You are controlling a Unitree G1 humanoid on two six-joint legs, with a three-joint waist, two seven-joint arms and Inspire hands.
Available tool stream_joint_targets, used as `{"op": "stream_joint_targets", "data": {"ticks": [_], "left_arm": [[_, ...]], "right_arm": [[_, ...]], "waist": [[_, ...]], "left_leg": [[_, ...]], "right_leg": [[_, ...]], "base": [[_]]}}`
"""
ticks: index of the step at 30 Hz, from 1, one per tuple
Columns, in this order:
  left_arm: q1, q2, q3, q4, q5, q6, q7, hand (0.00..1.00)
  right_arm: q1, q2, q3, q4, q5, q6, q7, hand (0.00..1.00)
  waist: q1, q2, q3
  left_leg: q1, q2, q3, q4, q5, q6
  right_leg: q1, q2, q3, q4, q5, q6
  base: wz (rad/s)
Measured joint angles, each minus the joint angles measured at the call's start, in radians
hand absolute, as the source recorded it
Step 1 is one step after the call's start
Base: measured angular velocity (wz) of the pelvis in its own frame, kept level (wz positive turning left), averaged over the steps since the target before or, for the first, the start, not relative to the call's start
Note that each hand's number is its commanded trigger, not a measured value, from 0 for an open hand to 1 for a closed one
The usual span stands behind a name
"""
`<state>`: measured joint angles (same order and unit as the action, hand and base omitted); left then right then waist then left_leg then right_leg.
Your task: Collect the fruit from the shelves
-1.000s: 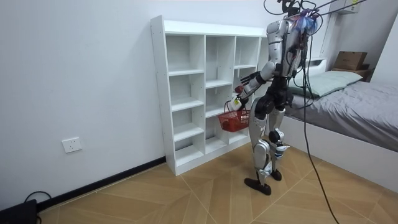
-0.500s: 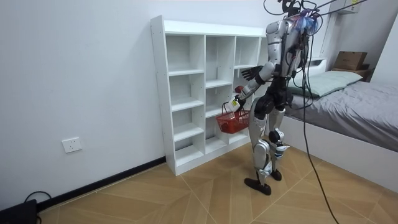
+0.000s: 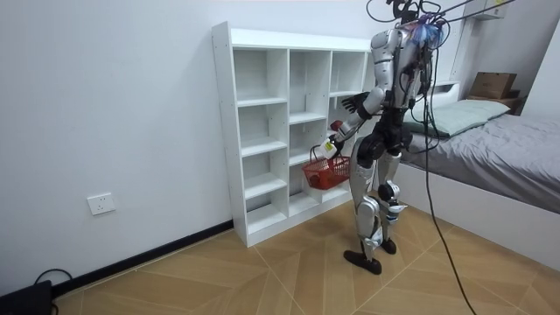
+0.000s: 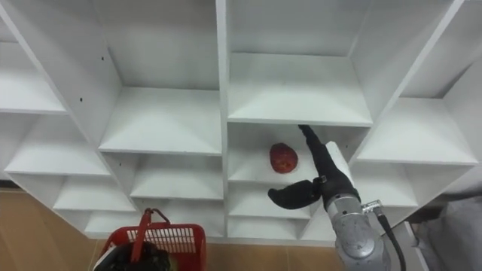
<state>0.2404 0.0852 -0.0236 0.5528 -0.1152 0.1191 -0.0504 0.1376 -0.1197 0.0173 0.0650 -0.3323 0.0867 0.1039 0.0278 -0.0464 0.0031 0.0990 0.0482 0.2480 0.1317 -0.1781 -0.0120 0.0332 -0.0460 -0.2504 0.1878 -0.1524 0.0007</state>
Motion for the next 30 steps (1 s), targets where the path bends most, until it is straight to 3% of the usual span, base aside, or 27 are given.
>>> {"op": "stream_joint_targets", "data": {"ticks": [6, 15, 19, 23, 26, 30], "left_arm": [[0.01, 0.0, -0.012, 0.0, -0.001, -0.005, -0.002, 1.0], [0.008, 0.013, -0.021, 0.0, 0.0, -0.04, -0.002, 1.0], [-0.053, 0.013, -0.022, 0.082, -0.004, -0.045, -0.002, 1.0], [-0.141, 0.008, -0.044, 0.188, 0.0, -0.057, -0.003, 1.0], [-0.174, 0.01, -0.078, 0.219, -0.012, -0.063, 0.004, 1.0], [-0.2, 0.011, -0.101, 0.244, -0.012, -0.068, 0.009, 1.0]], "right_arm": [[-0.001, -0.005, 0.003, 0.002, 0.001, 0.0, -0.009, 0.0], [-0.116, -0.007, 0.054, 0.246, -0.023, -0.026, -0.113, 0.0], [-0.182, -0.008, 0.084, 0.364, 0.011, -0.038, -0.17, 0.0], [-0.313, -0.009, 0.08, 0.5, 0.012, -0.068, -0.255, 0.0], [-0.413, -0.009, 0.08, 0.623, 0.022, -0.089, -0.323, 0.0], [-0.472, -0.009, 0.079, 0.702, 0.028, -0.101, -0.384, 0.0]], "waist": [[0.01, 0.01, 0.0072], [0.019, 0.0, 0.0013], [0.039, 0.0, 0.0025], [0.05, 0.008, 0.0146], [0.056, 0.008, 0.0176], [0.063, 0.004, 0.0215]], "left_leg": [[-0.012, 0.0, -0.006, -0.003, 0.0, 0.0], [-0.087, 0.0, -0.01, 0.029, 0.0, 0.001], [-0.108, 0.003, -0.018, 0.038, 0.0, 0.001], [-0.162, 0.007, -0.032, 0.074, 0.0, 0.001], [-0.205, 0.009, -0.038, 0.097, 0.002, 0.003], [-0.255, 0.011, -0.045, 0.123, 0.004, 0.006]], "right_leg": [[-0.007, 0.0, -0.003, -0.002, -0.001, 0.001], [-0.076, -0.007, -0.011, 0.019, 0.001, -0.002], [-0.09, -0.008, -0.028, 0.021, 0.004, -0.006], [-0.131, -0.014, -0.04, 0.043, 0.008, -0.012], [-0.168, -0.023, -0.055, 0.061, 0.01, -0.017], [-0.209, -0.026, -0.053, 0.073, 0.012, -0.025]], "base": [[0.01], [0.02], [0.06], [0.1], [0.07], [0.05]]}}
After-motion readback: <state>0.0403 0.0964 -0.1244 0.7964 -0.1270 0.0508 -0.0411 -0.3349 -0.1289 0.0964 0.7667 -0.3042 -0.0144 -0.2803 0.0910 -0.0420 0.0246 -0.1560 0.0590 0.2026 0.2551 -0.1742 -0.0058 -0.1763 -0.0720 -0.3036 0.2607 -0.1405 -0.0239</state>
